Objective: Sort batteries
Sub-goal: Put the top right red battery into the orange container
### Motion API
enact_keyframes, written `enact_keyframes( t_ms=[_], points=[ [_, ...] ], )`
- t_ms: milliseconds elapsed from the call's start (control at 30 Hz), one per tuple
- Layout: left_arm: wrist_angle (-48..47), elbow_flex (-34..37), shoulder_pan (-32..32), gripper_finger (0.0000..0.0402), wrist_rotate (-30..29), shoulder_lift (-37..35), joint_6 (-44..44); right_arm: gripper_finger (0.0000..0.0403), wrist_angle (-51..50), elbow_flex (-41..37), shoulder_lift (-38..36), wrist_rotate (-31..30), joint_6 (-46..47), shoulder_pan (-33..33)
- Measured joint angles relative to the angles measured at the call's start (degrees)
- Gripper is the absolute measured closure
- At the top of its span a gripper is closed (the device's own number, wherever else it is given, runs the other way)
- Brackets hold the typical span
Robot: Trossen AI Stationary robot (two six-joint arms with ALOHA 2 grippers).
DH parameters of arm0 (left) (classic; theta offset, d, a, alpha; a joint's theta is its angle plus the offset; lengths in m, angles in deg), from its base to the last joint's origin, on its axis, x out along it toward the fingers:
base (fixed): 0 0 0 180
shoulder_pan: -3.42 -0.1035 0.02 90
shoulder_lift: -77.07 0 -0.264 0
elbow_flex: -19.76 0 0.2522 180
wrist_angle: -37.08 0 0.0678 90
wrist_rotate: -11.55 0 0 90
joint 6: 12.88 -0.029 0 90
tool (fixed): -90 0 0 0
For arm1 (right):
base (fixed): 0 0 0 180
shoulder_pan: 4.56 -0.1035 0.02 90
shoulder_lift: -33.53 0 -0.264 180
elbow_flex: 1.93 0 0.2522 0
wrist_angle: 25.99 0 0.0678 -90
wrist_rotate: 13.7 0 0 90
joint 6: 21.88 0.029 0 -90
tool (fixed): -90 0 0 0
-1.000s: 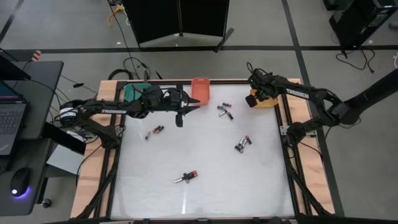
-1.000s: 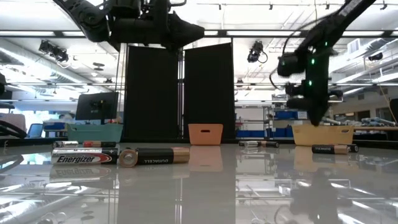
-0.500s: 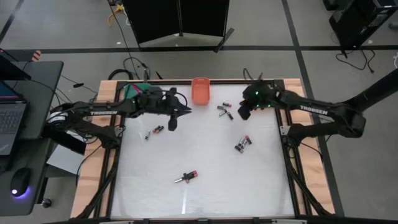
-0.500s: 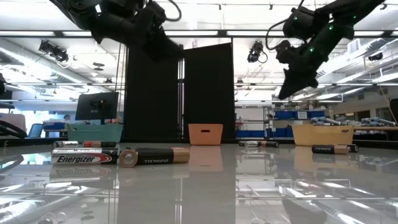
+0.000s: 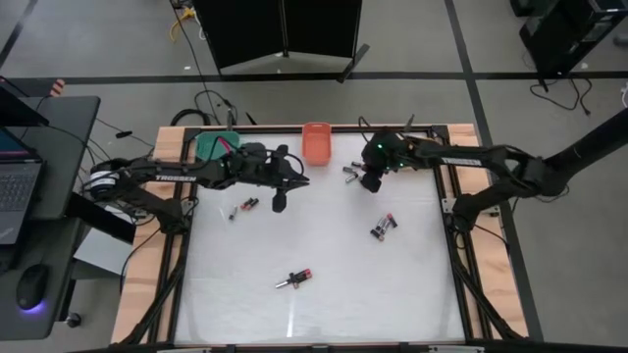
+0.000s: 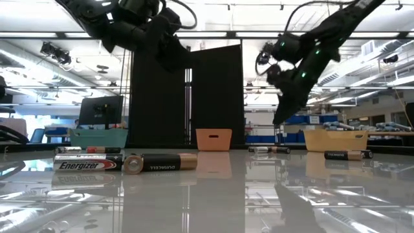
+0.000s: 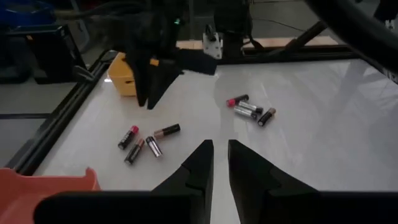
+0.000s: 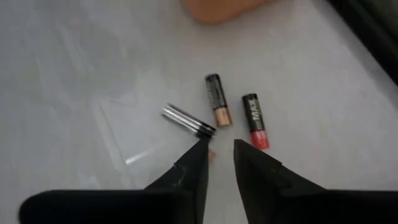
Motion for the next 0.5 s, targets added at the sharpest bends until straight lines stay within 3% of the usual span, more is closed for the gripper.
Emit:
enact_keyframes(
  t_ms=[300, 500],
  points=[
    [2.9, 0.0, 0.0, 0.0347, 0.1, 1.6, 0.0, 0.0237, -0.4, 4.3, 9.5, 0.1, -4.9, 3.6],
    [2.5, 0.0, 0.0, 0.0347, 0.0, 1.6, 0.1, 0.0229, -0.6, 6.2, 15.0, 0.1, -7.3, 4.9]
  ],
)
